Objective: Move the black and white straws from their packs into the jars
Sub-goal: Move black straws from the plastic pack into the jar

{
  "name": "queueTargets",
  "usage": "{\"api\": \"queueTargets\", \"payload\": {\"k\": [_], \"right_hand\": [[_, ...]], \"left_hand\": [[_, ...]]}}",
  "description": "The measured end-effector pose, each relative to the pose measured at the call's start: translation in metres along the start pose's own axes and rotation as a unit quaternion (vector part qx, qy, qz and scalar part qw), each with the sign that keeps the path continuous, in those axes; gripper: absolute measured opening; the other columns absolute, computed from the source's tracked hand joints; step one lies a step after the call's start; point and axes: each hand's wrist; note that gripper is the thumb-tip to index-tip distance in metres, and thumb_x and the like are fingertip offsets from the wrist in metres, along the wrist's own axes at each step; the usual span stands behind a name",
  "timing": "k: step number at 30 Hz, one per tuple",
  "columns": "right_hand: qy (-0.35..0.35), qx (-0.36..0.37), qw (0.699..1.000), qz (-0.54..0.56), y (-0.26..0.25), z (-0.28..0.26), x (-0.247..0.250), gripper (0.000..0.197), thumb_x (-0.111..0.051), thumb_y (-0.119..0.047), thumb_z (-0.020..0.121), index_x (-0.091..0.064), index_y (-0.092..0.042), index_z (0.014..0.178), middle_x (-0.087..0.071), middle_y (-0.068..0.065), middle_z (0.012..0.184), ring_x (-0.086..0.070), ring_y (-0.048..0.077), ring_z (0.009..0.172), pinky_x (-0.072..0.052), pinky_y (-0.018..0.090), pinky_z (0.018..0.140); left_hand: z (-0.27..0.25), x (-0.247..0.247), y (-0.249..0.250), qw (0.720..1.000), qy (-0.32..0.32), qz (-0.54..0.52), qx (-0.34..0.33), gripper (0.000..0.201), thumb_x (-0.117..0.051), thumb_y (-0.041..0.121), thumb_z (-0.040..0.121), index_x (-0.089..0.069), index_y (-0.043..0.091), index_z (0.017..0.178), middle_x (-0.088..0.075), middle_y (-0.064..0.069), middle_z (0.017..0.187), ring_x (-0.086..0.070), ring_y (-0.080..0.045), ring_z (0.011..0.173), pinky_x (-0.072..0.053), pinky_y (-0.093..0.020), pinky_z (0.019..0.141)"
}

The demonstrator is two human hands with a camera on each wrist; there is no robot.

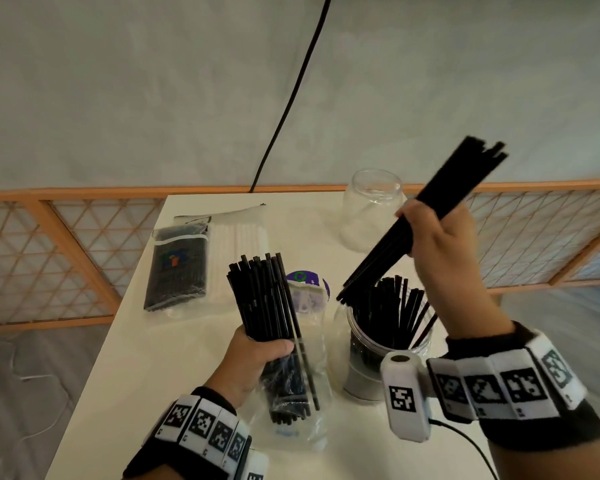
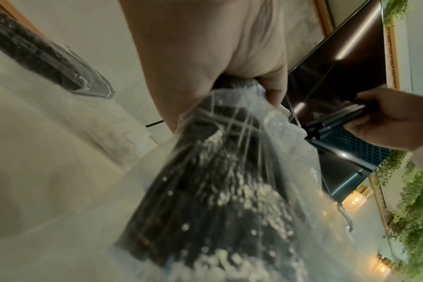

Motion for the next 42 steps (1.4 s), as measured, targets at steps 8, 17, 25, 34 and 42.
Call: {"api": "queueTargets", "payload": {"k": [8, 17, 25, 34, 42], "right_hand": [[-0.012, 0.000, 0.989, -0.146, 0.029, -0.014, 0.032, 0.033, -0.047, -0.003, 0.090, -0.033, -0.008, 0.060, -0.029, 0.000, 0.050, -0.034, 0.005, 0.037, -0.023, 0.014, 0.036], [-0.074, -0.151, 0.944, -0.283, 0.067, -0.039, 0.025, 0.051, -0.064, -0.023, 0.082, -0.047, -0.010, 0.128, -0.055, 0.008, 0.118, -0.057, 0.024, 0.100, -0.039, 0.027, 0.078], [0.005, 0.011, 0.972, -0.235, 0.038, -0.051, 0.008, 0.034, -0.062, -0.006, 0.078, -0.060, -0.013, 0.111, -0.047, -0.004, 0.110, -0.056, 0.012, 0.092, -0.047, 0.031, 0.087], [-0.308, -0.057, 0.937, -0.155, 0.025, -0.071, -0.053, 0.027, -0.061, -0.024, 0.084, -0.063, -0.017, 0.111, -0.065, -0.002, 0.102, -0.059, 0.008, 0.089, -0.045, 0.012, 0.073], [-0.367, -0.110, 0.922, -0.060, 0.034, -0.071, -0.070, 0.032, -0.061, -0.008, 0.084, -0.059, -0.013, 0.115, -0.066, 0.003, 0.104, -0.061, 0.013, 0.095, -0.047, 0.015, 0.080]], "left_hand": [[0.001, -0.005, 0.003, 1.000, 0.013, -0.005, 0.012, 0.038, -0.074, 0.014, 0.042, -0.065, 0.010, 0.078, -0.067, 0.000, 0.065, -0.065, -0.017, 0.067, -0.051, -0.030, 0.063], [0.000, -0.004, 0.010, 1.000, 0.019, 0.013, 0.006, 0.038, -0.074, 0.017, 0.042, -0.067, 0.012, 0.079, -0.068, 0.002, 0.066, -0.066, -0.013, 0.066, -0.051, -0.029, 0.063], [-0.002, -0.006, 0.013, 1.000, 0.015, 0.008, 0.002, 0.026, -0.068, 0.009, 0.054, -0.066, 0.013, 0.079, -0.068, 0.001, 0.067, -0.066, -0.014, 0.067, -0.049, -0.032, 0.068], [-0.011, -0.016, 0.029, 0.997, -0.051, -0.027, -0.045, 0.038, -0.069, 0.003, 0.063, -0.071, 0.015, 0.098, -0.073, -0.008, 0.096, -0.069, -0.020, 0.093, -0.054, -0.028, 0.077], [-0.016, -0.009, 0.027, 0.996, -0.065, -0.044, -0.038, 0.040, -0.074, 0.018, 0.053, -0.074, 0.019, 0.092, -0.073, -0.009, 0.096, -0.068, -0.022, 0.094, -0.053, -0.028, 0.077]]}}
Point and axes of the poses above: each hand's wrist, its own z-axis towards the middle knuckle, its own x-axis out of the back of the hand, y = z × x
